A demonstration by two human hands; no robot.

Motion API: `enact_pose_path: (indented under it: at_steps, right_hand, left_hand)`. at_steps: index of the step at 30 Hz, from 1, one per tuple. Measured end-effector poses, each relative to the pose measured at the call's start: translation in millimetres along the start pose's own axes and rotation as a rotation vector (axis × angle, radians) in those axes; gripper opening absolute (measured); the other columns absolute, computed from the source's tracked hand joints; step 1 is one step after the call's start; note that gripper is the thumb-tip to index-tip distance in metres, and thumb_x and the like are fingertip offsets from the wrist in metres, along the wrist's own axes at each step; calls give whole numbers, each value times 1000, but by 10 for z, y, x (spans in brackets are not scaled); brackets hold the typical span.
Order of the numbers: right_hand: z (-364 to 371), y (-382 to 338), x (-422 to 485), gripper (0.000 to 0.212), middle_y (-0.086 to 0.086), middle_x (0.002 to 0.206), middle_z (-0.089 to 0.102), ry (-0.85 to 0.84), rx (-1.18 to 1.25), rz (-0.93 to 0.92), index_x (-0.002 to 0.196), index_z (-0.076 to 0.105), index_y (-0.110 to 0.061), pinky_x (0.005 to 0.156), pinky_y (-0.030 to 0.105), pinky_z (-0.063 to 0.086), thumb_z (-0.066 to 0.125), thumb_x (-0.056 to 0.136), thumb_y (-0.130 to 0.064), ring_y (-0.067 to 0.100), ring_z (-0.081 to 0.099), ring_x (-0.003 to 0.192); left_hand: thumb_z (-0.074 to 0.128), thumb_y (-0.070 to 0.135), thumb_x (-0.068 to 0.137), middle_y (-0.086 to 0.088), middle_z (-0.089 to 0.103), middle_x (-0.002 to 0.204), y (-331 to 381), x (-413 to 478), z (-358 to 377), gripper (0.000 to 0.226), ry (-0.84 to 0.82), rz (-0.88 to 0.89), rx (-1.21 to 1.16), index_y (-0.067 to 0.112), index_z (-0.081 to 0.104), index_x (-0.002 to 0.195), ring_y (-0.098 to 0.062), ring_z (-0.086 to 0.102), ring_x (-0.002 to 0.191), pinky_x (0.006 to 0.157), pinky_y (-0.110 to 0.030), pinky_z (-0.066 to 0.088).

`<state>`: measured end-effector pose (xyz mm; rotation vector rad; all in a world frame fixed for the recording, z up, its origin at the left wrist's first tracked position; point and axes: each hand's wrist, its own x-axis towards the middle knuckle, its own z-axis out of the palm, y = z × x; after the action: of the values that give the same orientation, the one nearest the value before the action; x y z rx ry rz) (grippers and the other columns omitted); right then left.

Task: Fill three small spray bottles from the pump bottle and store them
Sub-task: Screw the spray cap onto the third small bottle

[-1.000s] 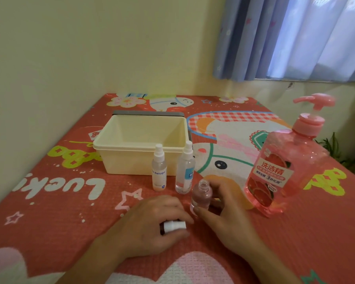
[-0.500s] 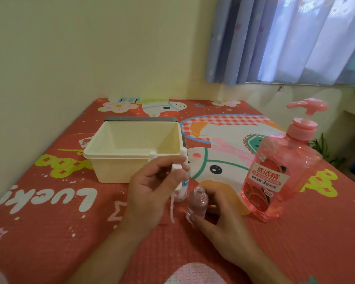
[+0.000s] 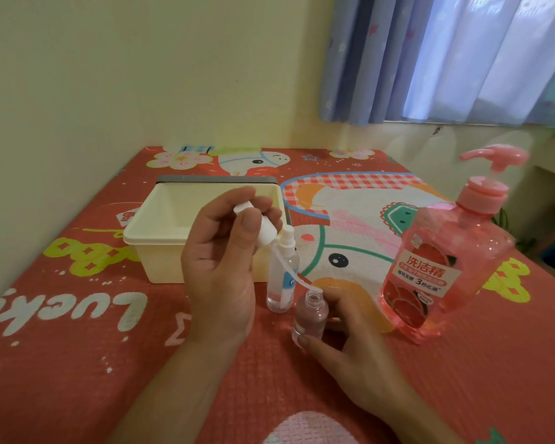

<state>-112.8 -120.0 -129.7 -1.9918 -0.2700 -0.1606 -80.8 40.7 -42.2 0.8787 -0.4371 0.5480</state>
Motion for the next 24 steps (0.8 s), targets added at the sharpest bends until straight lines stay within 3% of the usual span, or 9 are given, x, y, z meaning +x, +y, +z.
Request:
enact_pose_path:
  at_steps: [14,24]
  right_hand:
    - [1,0,-9,44,-17,118,66,0,-12,-52,120,57,-35,93,32,54,79,84,-22,5,66,108]
    - [-4,41,-3,49,-10,116,68,2,27,-70,122,58,-38,91,40,56,79,83,-16,13,69,105]
  left_hand:
    - [64,20,83,8,74,88,-81,-53,-21,21,-185,-66,199,32,74,97,-11,70,84,78,-26,56]
    - [70,24,80,-1,76,96,-251,-267,-97,23,-361,-315,305,28,73,103,-17,72,95,84,-26,55]
